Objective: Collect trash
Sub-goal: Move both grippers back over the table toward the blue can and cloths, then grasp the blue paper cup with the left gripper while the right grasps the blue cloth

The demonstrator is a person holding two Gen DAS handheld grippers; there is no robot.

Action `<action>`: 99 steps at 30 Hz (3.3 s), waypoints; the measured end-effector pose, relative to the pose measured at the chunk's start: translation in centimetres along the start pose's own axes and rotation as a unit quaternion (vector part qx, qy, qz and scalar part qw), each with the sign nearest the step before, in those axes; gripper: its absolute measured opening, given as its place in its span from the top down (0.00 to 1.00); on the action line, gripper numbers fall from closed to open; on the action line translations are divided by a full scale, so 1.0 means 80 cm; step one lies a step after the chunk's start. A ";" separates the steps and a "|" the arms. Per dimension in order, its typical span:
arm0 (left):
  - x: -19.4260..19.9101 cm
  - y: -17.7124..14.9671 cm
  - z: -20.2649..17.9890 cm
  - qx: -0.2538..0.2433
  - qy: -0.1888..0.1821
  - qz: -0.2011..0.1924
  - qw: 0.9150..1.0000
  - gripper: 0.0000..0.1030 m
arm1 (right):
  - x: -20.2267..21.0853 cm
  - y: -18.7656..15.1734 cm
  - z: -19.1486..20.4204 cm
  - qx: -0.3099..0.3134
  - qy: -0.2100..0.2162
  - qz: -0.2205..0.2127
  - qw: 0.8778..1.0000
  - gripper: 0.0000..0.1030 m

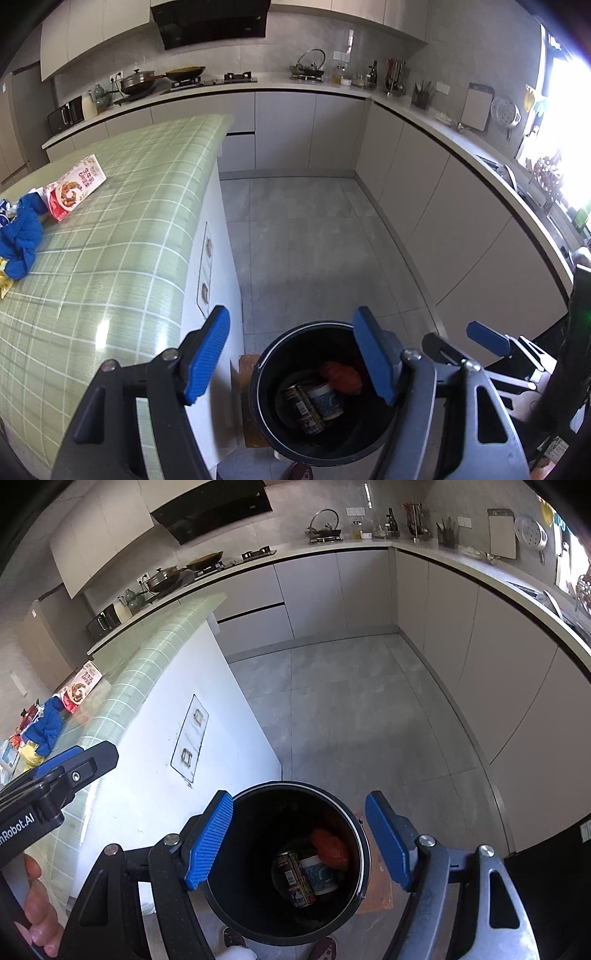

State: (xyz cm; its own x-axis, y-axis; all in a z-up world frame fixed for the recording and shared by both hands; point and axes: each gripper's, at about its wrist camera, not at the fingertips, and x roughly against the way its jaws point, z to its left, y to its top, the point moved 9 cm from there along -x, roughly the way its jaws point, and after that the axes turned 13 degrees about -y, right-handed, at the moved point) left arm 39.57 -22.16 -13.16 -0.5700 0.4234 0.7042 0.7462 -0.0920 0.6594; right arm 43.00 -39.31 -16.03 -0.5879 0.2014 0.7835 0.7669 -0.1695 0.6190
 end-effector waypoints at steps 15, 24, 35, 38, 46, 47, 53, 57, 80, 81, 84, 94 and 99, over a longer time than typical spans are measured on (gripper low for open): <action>0.044 0.008 0.016 0.022 0.015 -0.001 1.000 0.31 | 0.030 0.007 0.030 0.027 0.008 -0.002 1.000 0.26; 0.092 0.022 0.051 0.025 0.019 -0.019 0.999 0.29 | 0.075 0.036 0.060 0.024 0.004 -0.029 0.999 0.26; 0.171 0.025 0.163 0.027 0.027 -0.044 0.998 0.24 | 0.129 0.052 0.184 0.022 0.028 -0.067 0.997 0.26; 0.195 0.024 0.213 0.029 0.033 -0.050 0.998 0.23 | 0.140 0.049 0.233 0.025 0.031 -0.073 0.997 0.26; 0.231 0.019 0.329 0.057 0.059 -0.059 0.995 0.23 | 0.151 0.032 0.366 0.042 0.054 -0.073 0.995 0.25; 0.234 0.018 0.340 0.061 0.062 -0.060 0.994 0.23 | 0.150 0.031 0.383 0.048 0.059 -0.071 0.995 0.25; 0.246 0.019 0.408 0.088 0.096 -0.071 0.989 0.23 | 0.143 0.038 0.444 0.075 0.080 -0.070 0.991 0.25; 0.250 0.021 0.451 0.106 0.127 -0.068 0.984 0.23 | 0.130 0.050 0.479 0.084 0.104 -0.068 0.989 0.24; 0.207 0.095 0.646 0.044 0.103 -0.029 0.993 0.22 | 0.043 0.092 0.648 0.045 0.070 -0.035 0.996 0.22; 0.199 0.099 0.648 0.037 0.095 -0.021 0.995 0.22 | 0.039 0.092 0.652 0.041 0.068 -0.032 0.996 0.22; 0.182 0.103 0.649 0.016 0.079 -0.006 0.997 0.22 | 0.028 0.092 0.660 0.033 0.057 -0.023 0.998 0.21; 0.149 0.088 0.661 0.012 0.038 0.044 0.998 0.20 | -0.001 0.087 0.670 0.013 0.029 0.000 0.999 0.20; 0.153 0.081 0.658 0.014 0.031 0.043 0.998 0.20 | -0.022 0.078 0.673 0.014 0.028 0.023 0.999 0.20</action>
State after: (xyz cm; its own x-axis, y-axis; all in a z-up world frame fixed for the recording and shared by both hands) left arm 55.58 29.87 -14.14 -0.5224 0.3587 0.7736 0.8023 -0.1004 0.5883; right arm 62.73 11.24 -16.49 -0.5650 0.1405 0.8130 0.7995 -0.1501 0.5816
